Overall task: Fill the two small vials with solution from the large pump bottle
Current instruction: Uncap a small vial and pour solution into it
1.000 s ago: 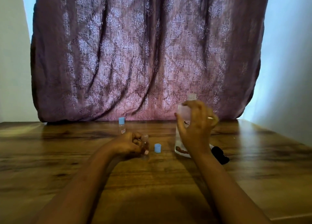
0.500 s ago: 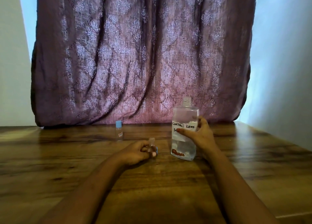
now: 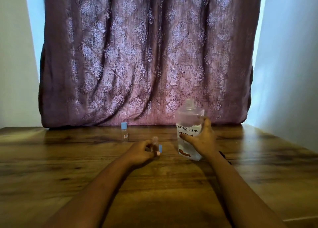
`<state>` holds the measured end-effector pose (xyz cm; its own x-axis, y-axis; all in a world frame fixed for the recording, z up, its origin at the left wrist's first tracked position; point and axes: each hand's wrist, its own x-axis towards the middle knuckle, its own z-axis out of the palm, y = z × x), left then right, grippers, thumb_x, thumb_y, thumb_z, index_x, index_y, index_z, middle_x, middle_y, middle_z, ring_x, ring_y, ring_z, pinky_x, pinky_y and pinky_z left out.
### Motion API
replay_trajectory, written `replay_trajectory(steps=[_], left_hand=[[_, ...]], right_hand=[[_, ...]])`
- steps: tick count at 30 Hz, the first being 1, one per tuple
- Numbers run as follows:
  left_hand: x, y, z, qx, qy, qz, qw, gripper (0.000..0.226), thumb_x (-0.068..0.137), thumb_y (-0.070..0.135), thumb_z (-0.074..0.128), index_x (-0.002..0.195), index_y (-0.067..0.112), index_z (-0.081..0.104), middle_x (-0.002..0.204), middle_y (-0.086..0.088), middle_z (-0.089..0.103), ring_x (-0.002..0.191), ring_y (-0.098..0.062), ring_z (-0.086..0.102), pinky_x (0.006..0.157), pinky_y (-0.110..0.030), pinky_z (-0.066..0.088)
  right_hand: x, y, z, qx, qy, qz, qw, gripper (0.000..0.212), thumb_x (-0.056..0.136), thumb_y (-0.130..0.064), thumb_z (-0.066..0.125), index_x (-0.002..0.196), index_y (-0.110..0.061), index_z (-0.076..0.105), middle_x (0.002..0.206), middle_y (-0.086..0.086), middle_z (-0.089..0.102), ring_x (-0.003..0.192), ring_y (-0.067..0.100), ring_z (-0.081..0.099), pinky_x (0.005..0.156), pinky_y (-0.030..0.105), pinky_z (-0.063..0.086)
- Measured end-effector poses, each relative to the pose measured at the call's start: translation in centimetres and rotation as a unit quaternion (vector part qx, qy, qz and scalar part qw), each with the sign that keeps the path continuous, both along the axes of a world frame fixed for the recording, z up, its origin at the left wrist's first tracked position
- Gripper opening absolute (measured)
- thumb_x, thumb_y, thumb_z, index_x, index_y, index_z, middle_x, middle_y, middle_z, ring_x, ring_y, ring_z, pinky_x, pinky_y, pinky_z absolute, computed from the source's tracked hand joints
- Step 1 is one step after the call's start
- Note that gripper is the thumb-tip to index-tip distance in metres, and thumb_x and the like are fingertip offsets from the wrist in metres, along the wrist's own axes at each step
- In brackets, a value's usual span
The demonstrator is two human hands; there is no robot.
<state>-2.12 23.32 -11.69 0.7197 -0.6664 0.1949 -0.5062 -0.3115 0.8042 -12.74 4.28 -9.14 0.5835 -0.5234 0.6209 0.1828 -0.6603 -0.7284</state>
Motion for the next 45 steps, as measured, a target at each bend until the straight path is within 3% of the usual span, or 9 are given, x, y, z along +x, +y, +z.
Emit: replay_trajectory(steps=[2, 6, 11, 19, 23, 31, 39, 43, 45], left_hand=[[0.4, 0.4, 0.1, -0.007, 0.009, 0.006, 1.0, 0.017, 0.083, 0.019, 0.072, 0.097, 0.022, 0.063, 0.092, 0.005, 0.062, 0.087, -0.013, 0.059, 0.074, -0.026, 0.048], [0.5, 0.9, 0.3, -0.072, 0.114, -0.02, 0.991, 0.028, 0.08, 0.003, 0.073, 0.102, 0.016, 0.063, 0.098, -0.003, 0.066, 0.09, -0.018, 0.066, 0.086, -0.037, 0.056], [0.3, 1.2, 0.8, -0.08, 0.11, -0.049, 0.99, 0.019, 0.085, -0.007, 0.063, 0.096, 0.009, 0.06, 0.079, -0.002, 0.057, 0.067, -0.007, 0.056, 0.055, -0.01, 0.05], [0.3, 1.2, 0.8, -0.09, 0.146, -0.076, 0.982, 0.017, 0.085, -0.007, 0.063, 0.09, 0.009, 0.061, 0.077, -0.003, 0.061, 0.057, -0.001, 0.064, 0.052, -0.013, 0.051], [0.4, 1.1, 0.8, -0.086, 0.132, -0.075, 0.985, 0.016, 0.085, -0.007, 0.063, 0.091, 0.008, 0.061, 0.077, -0.003, 0.061, 0.054, 0.003, 0.064, 0.051, -0.01, 0.049], [0.4, 0.7, 0.2, -0.108, 0.149, -0.071, 0.98, 0.022, 0.086, -0.003, 0.064, 0.104, 0.008, 0.062, 0.088, -0.002, 0.067, 0.08, -0.01, 0.066, 0.059, -0.016, 0.053], [0.9, 0.4, -0.1, -0.09, 0.125, -0.064, 0.986, 0.021, 0.086, 0.004, 0.067, 0.104, 0.015, 0.066, 0.099, -0.004, 0.07, 0.091, -0.016, 0.066, 0.08, -0.029, 0.055], [0.9, 0.3, -0.2, -0.098, 0.133, -0.075, 0.983, 0.02, 0.087, 0.001, 0.064, 0.103, 0.014, 0.064, 0.093, -0.002, 0.069, 0.083, -0.011, 0.066, 0.065, -0.019, 0.055], [1.1, 0.2, -0.4, -0.099, 0.137, -0.074, 0.983, 0.02, 0.087, 0.0, 0.064, 0.099, 0.015, 0.064, 0.086, 0.002, 0.07, 0.08, -0.011, 0.065, 0.069, -0.023, 0.055]], right_hand=[[0.0, 0.2, -0.1, -0.067, 0.008, -0.021, 0.997, 0.085, 0.06, -0.022, 0.085, 0.128, -0.011, 0.034, 0.122, 0.007, 0.053, 0.103, 0.017, 0.051, 0.072, 0.019, 0.042], [0.0, 0.7, -0.7, -0.178, 0.072, -0.076, 0.979, 0.085, 0.062, -0.023, 0.08, 0.13, -0.021, 0.029, 0.124, 0.006, 0.052, 0.11, 0.026, 0.052, 0.084, 0.042, 0.05], [0.0, 1.4, -1.0, -0.265, 0.113, -0.126, 0.949, 0.074, 0.067, -0.021, 0.074, 0.124, -0.028, 0.027, 0.12, 0.002, 0.055, 0.108, 0.027, 0.055, 0.089, 0.049, 0.048], [-0.5, 2.3, -0.5, -0.336, 0.169, -0.144, 0.915, 0.075, 0.075, -0.017, 0.069, 0.137, -0.031, 0.028, 0.138, -0.002, 0.044, 0.128, 0.027, 0.041, 0.11, 0.056, 0.022], [-0.4, 2.2, -0.8, -0.348, 0.159, -0.163, 0.91, 0.074, 0.075, -0.009, 0.068, 0.135, -0.031, 0.031, 0.135, 0.0, 0.047, 0.127, 0.028, 0.042, 0.111, 0.061, 0.018], [0.3, 1.6, -1.1, -0.368, 0.149, -0.187, 0.898, 0.072, 0.073, -0.006, 0.069, 0.131, -0.032, 0.035, 0.129, 0.002, 0.051, 0.121, 0.03, 0.048, 0.109, 0.062, 0.018], [0.6, 1.6, -1.2, -0.388, 0.126, -0.211, 0.888, 0.07, 0.07, -0.001, 0.068, 0.126, -0.031, 0.04, 0.123, 0.002, 0.056, 0.116, 0.032, 0.052, 0.105, 0.065, 0.02], [0.7, 1.6, -1.2, -0.394, 0.115, -0.212, 0.887, 0.07, 0.068, 0.001, 0.067, 0.125, -0.031, 0.041, 0.121, 0.003, 0.058, 0.114, 0.033, 0.054, 0.105, 0.066, 0.02], [0.7, 1.5, -1.2, -0.4, 0.105, -0.213, 0.885, 0.07, 0.068, 0.002, 0.067, 0.123, -0.031, 0.04, 0.119, 0.003, 0.059, 0.112, 0.033, 0.055, 0.104, 0.066, 0.021]])
